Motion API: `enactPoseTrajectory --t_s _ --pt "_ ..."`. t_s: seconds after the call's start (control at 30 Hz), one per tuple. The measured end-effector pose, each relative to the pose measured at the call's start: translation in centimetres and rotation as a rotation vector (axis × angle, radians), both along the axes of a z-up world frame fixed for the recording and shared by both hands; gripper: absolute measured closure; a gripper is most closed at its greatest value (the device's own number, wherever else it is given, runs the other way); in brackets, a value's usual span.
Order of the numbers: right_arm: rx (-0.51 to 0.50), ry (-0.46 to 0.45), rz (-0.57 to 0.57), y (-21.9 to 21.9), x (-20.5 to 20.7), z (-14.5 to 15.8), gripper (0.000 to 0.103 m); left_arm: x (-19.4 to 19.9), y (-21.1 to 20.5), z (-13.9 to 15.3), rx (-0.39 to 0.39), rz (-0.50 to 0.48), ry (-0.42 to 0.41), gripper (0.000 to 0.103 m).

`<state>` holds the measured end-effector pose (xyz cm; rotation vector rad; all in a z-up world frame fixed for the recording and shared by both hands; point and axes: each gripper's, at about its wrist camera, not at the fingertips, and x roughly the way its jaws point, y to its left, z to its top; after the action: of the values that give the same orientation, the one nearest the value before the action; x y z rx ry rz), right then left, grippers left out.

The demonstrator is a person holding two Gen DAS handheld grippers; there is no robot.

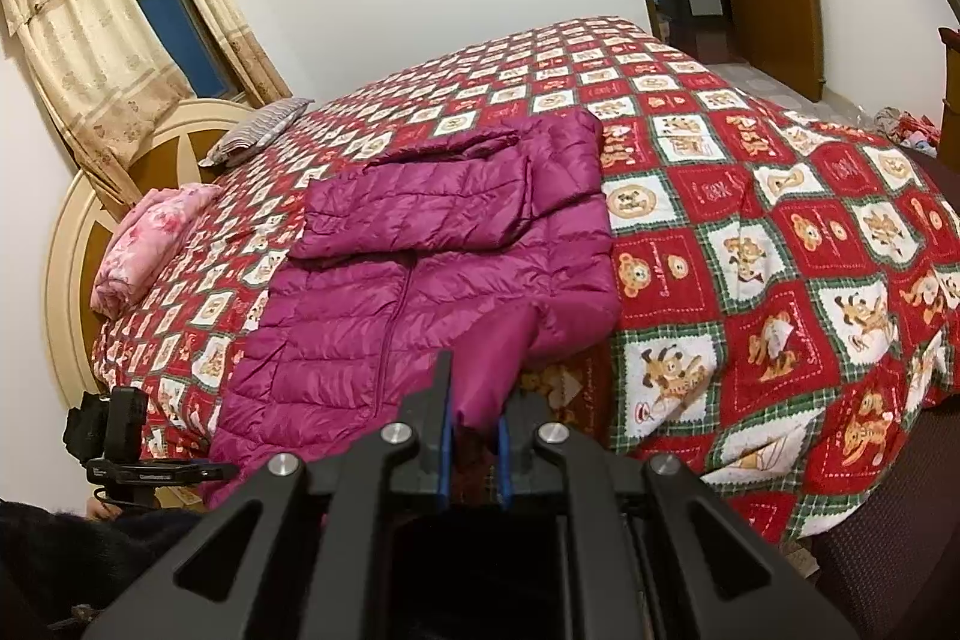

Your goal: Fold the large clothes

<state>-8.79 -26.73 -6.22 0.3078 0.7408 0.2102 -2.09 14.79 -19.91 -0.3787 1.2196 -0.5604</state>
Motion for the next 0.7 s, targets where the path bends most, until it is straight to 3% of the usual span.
enactPoseTrajectory --t_s 0.2,0.43,0.7 --pt "0.025 -0.014 -0.006 -0.1 -0.6 0.4 0.089 -0.3 0.1 2.8 -0.042 -0.014 -0.127 0.098" --pt "0.06 -0.077 0.004 -0.5 -1.6 2.7 0.089 -0.8 2.4 9.2 -0.22 -0.007 -0.285 0.099" --pt "0.156 -0.16 0.011 -1.8 -1.2 6.1 0.089 0.8 3.8 16.5 -0.307 0.003 -0.449 0.099"
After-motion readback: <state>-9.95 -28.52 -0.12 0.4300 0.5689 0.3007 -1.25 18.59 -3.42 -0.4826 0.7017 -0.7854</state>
